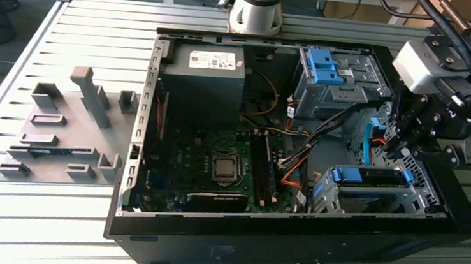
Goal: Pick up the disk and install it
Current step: 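Insert the first disk wire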
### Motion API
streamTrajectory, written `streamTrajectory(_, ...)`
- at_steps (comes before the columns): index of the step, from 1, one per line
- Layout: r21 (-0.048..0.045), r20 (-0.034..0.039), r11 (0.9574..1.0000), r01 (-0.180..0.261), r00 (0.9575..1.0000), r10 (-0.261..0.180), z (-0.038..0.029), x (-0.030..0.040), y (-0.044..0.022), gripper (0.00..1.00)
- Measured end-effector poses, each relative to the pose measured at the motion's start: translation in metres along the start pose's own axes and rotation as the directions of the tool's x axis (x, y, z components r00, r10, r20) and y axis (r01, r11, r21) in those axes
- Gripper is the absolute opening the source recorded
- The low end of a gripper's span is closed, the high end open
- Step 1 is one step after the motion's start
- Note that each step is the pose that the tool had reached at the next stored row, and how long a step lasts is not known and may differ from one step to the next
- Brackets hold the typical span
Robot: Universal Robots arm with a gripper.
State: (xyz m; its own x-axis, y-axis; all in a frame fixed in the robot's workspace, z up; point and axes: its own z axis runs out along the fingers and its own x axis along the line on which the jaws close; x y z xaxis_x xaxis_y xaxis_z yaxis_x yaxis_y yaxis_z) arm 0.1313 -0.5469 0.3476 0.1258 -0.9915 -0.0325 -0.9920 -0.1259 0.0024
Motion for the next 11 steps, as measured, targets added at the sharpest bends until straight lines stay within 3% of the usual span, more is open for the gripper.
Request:
streamTrajectory(3, 0.0015, -0.0002, 0.9989, -0.047, 0.9989, 0.047, 0.0001, 0.0000, 0.0000, 0.16)
streamTrajectory(7, 0.0037, 0.0003, 0.9932, -0.117, 0.9932, 0.117, 0.0006, 0.0000, 0.0001, 0.16)
streamTrajectory(11, 0.0045, 0.0004, 0.9910, -0.134, 0.9910, 0.134, 0.0008, -0.0007, 0.0051, 0.16)
